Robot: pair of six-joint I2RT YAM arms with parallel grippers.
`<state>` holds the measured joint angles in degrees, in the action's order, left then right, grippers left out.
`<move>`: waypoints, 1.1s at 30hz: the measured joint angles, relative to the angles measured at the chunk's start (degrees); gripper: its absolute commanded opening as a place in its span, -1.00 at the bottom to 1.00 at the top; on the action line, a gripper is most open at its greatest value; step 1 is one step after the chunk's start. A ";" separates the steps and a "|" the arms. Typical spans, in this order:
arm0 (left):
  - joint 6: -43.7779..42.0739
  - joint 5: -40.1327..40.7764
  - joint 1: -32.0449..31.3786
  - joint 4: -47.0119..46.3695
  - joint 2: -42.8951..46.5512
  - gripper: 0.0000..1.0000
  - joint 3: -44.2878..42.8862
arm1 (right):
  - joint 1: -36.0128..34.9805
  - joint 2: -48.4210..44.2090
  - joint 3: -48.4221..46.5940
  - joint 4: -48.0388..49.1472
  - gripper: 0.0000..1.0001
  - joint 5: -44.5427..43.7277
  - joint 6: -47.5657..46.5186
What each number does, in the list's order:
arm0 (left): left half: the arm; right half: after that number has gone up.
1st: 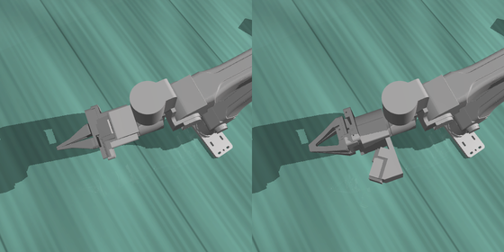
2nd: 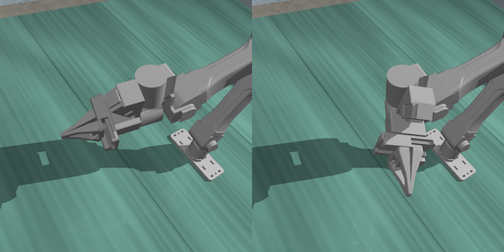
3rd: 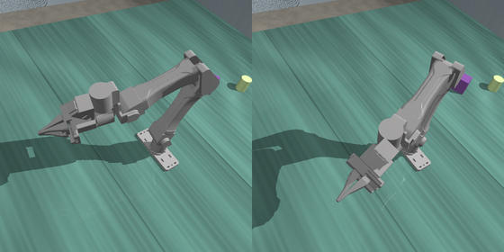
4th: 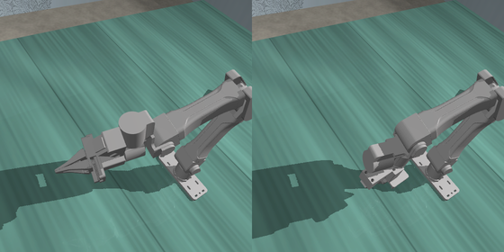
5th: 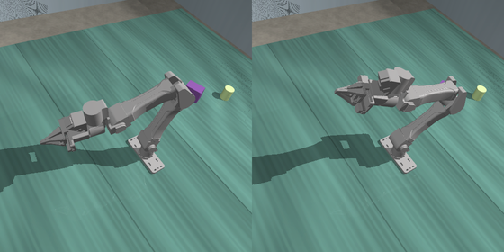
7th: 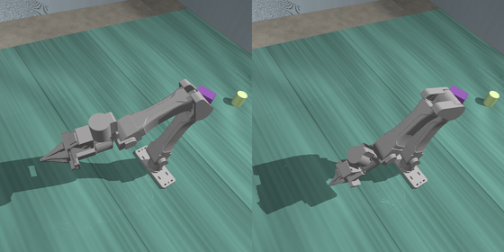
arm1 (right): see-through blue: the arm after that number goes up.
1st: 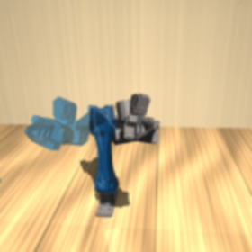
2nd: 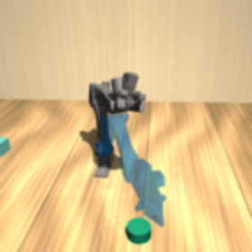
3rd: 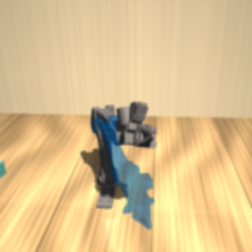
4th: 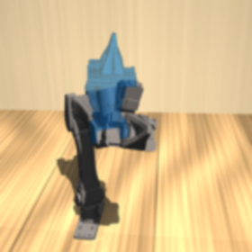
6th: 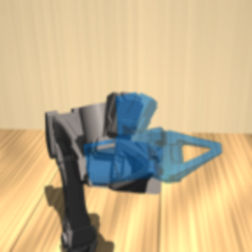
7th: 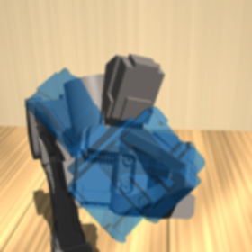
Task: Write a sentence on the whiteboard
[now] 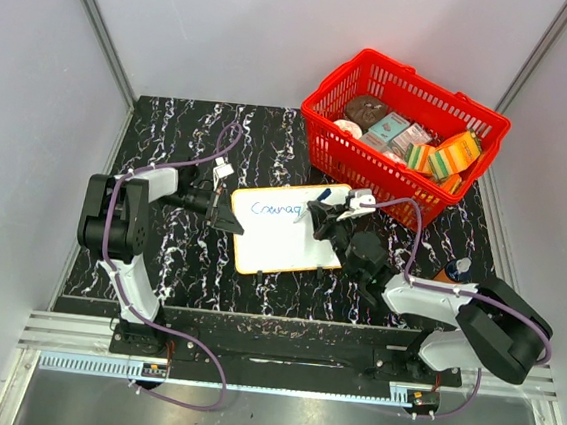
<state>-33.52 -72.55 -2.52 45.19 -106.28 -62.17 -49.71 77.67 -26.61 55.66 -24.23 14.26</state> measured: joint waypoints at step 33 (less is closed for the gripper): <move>-0.04 0.00 -0.04 0.02 0.00 -1.00 -0.07 | 5.57 -4.46 -0.31 -2.03 -1.00 3.80 -1.36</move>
<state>-33.56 -72.55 -2.57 45.21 -106.28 -62.24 -44.14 73.21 -26.92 53.63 -20.43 12.91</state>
